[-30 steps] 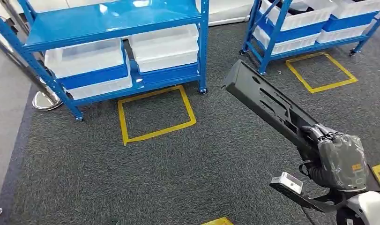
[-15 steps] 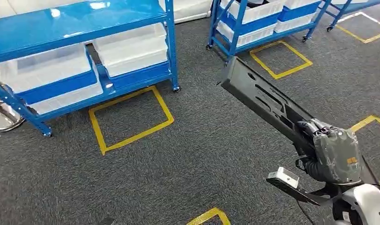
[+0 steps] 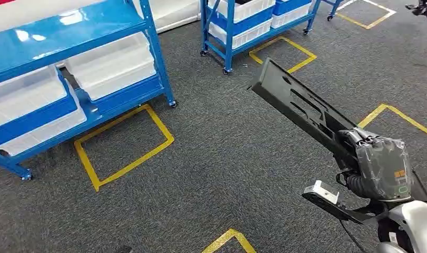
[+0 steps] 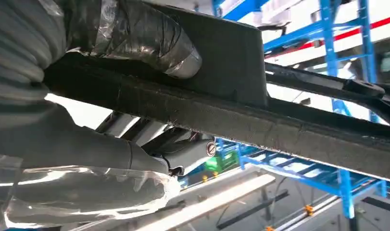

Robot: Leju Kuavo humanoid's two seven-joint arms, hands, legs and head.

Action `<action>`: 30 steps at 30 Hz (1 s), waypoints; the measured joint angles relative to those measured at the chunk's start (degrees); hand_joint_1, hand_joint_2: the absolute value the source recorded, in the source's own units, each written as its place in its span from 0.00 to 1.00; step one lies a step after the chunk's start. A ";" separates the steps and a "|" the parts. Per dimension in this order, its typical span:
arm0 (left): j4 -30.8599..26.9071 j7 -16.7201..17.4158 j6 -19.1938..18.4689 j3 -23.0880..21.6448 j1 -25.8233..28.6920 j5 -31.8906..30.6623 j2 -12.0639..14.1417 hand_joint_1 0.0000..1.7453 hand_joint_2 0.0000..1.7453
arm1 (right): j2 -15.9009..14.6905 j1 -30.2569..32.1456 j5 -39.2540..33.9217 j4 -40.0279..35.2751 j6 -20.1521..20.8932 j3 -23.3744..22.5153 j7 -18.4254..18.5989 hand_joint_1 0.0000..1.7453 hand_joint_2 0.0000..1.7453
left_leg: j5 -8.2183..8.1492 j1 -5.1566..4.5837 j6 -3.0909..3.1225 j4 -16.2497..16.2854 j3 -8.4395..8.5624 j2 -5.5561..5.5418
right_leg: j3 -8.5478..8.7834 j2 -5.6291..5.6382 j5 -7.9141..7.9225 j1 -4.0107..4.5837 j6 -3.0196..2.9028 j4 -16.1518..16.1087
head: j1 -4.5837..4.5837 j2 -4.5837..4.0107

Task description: Take the parts from the cabinet and place them on the table.

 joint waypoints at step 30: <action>0.07 -1.18 -0.98 -0.28 -0.28 -0.55 -0.57 0.00 1.00 | -18.47 25.38 -0.46 -10.60 -2.10 -28.94 -2.64 1.00 1.00 | -3.31 -0.51 0.81 3.20 -0.48 0.12 | -0.10 -0.56 0.23 -0.03 0.55 -0.36 | 0.13 0.00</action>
